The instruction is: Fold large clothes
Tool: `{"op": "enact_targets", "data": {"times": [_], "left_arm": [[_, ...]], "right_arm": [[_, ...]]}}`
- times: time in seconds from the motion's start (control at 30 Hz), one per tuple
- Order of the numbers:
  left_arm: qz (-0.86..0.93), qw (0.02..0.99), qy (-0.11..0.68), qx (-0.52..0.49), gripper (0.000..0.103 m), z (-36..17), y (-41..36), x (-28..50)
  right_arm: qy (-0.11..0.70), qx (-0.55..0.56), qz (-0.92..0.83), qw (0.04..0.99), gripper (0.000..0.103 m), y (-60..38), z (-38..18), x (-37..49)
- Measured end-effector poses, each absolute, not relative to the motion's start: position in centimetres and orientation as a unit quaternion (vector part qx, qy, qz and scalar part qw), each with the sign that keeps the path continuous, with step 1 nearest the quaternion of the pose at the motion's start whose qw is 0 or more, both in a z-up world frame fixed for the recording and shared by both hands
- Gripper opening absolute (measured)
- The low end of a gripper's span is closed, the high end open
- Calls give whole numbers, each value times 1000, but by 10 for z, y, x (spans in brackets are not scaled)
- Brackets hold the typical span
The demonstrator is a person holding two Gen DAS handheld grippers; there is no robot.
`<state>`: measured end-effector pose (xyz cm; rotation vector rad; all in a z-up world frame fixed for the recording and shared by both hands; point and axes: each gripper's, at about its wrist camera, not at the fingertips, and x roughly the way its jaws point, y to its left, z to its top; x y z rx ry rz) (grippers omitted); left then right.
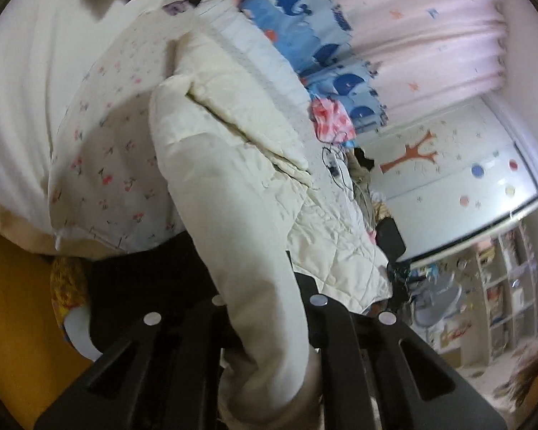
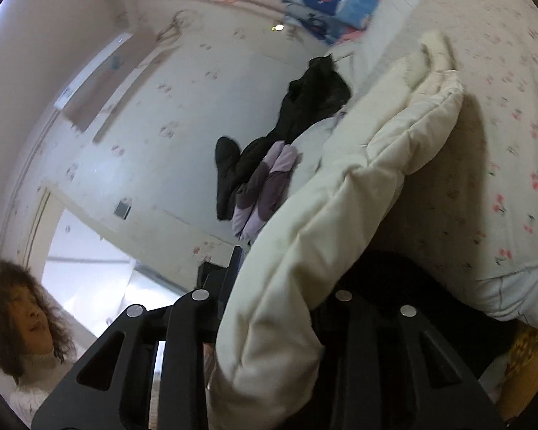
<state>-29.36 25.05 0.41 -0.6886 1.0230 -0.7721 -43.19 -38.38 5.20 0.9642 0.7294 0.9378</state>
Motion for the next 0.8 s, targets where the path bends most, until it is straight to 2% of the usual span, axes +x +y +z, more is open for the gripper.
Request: {"op": "enact_targets", "data": {"times": [0.03, 0.1, 0.13, 0.17, 0.27, 0.33, 0.37, 0.4, 0.43, 0.47, 0.57, 0.8], "left_arm": [[-357, 742, 477, -308, 12, 2, 250, -293], [-361, 722, 506, -302, 13, -25, 256, -290], [-355, 710, 527, -302, 14, -45, 258, -289], [-353, 699, 542, -305, 18, -62, 261, -289], [-339, 673, 557, -348, 55, -101, 269, -292], [-329, 670, 546, -380, 57, -110, 270, -295], [-326, 673, 538, -388, 57, -110, 270, -297], [-313, 686, 529, -388, 47, -107, 270, -298], [-307, 695, 526, -383, 34, -101, 266, -298], [-301, 705, 524, -372, 16, -94, 263, -298], [-284, 744, 504, -334, 10, -63, 256, -299], [-336, 763, 428, -349, 9, 9, 259, -315]], "right_arm": [[351, 429, 420, 719, 33, -382, 47, -431], [392, 427, 407, 706, 45, -381, 30, -429], [417, 427, 396, 698, 57, -381, 15, -429], [443, 428, 385, 687, 61, -379, 0, -430], [479, 437, 369, 666, 61, -373, -36, -436], [449, 458, 371, 671, 59, -373, -40, -441], [435, 461, 371, 678, 51, -373, -39, -442], [421, 465, 368, 687, 44, -372, -34, -442], [408, 467, 365, 694, 33, -370, -29, -441], [398, 468, 366, 699, 27, -368, -23, -440], [358, 472, 378, 711, 18, -364, 3, -438], [286, 469, 422, 721, 18, -371, 59, -439]]}}
